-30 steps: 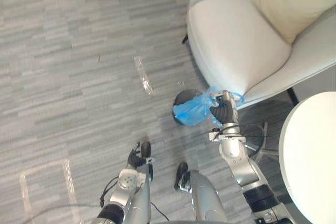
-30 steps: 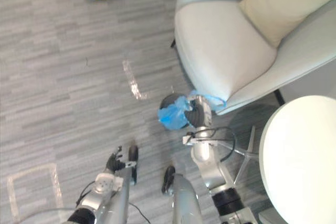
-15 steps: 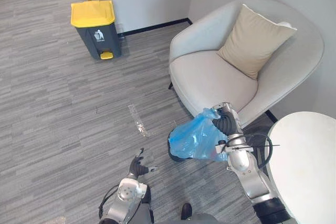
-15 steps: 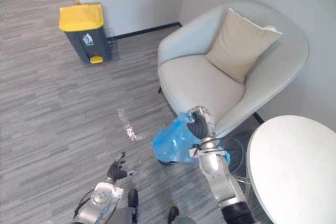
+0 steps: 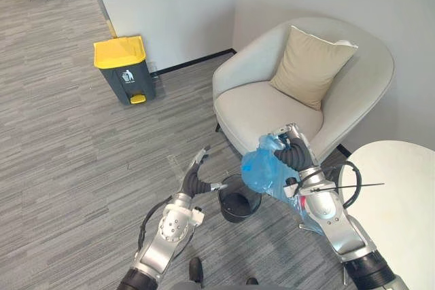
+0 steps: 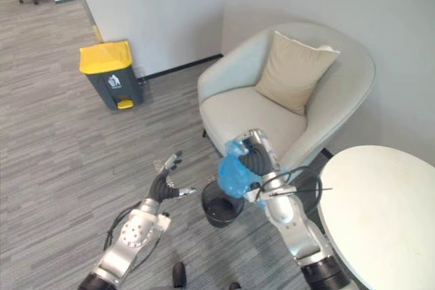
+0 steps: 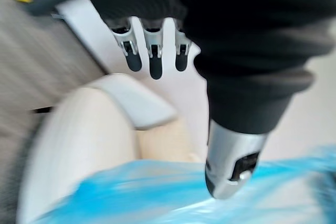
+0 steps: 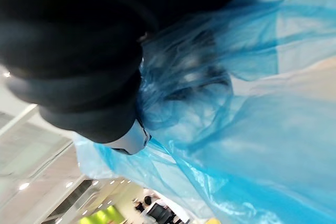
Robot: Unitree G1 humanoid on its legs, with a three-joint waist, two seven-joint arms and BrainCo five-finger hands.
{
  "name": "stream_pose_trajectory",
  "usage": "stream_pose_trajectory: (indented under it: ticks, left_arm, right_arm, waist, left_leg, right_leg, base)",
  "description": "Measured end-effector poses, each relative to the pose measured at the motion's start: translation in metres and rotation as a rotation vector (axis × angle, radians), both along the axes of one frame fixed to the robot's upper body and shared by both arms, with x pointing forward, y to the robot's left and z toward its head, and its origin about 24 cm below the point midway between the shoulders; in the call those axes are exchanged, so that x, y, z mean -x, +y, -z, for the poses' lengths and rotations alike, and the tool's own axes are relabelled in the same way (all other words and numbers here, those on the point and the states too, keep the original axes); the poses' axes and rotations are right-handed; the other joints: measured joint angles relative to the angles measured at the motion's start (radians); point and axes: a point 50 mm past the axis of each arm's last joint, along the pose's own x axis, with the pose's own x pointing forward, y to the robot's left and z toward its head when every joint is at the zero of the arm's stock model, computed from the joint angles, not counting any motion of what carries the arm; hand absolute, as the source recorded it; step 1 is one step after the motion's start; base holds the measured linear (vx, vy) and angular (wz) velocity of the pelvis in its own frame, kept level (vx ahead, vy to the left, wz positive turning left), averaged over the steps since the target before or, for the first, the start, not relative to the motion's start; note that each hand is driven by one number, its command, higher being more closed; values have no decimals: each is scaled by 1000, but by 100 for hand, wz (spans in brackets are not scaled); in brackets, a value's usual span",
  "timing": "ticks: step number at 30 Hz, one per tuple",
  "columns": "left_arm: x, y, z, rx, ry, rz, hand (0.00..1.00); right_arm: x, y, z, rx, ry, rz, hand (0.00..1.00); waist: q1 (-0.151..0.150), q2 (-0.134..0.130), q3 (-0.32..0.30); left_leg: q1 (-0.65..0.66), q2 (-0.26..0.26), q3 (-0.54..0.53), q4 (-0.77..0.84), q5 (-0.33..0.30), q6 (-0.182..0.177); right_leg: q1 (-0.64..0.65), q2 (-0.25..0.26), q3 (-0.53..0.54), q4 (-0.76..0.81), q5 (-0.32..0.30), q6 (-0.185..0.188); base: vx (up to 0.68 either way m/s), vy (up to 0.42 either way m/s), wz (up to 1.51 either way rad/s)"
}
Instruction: Gather rubbish on tea table into small bin, then transfer packed bag to large trash can.
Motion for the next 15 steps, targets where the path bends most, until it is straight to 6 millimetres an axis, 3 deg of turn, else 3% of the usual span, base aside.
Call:
stream_pose_trajectory:
  ticks: [6, 15]
  left_arm:
    - [-9, 7, -22, -109, -128, 47, 0]
    - [-11, -3, -25, -154, -152, 116, 0]
  right_arm:
    - [-3, 5, -6, 15, 2, -66, 100]
    - [-4, 29, -12, 51, -12, -191, 100]
  waist:
    - [0, 3, -9]
    - [-2, 2, -21]
  left_leg:
    - [1, 2, 30, 0, 3, 3]
    - [-4, 6, 33, 0, 13, 8]
  right_leg:
    - [-2, 2, 31, -20, 26, 4]
    - [-9, 0, 39, -26, 35, 8]
  base:
    - [4, 7, -16]
    - [5, 5, -3]
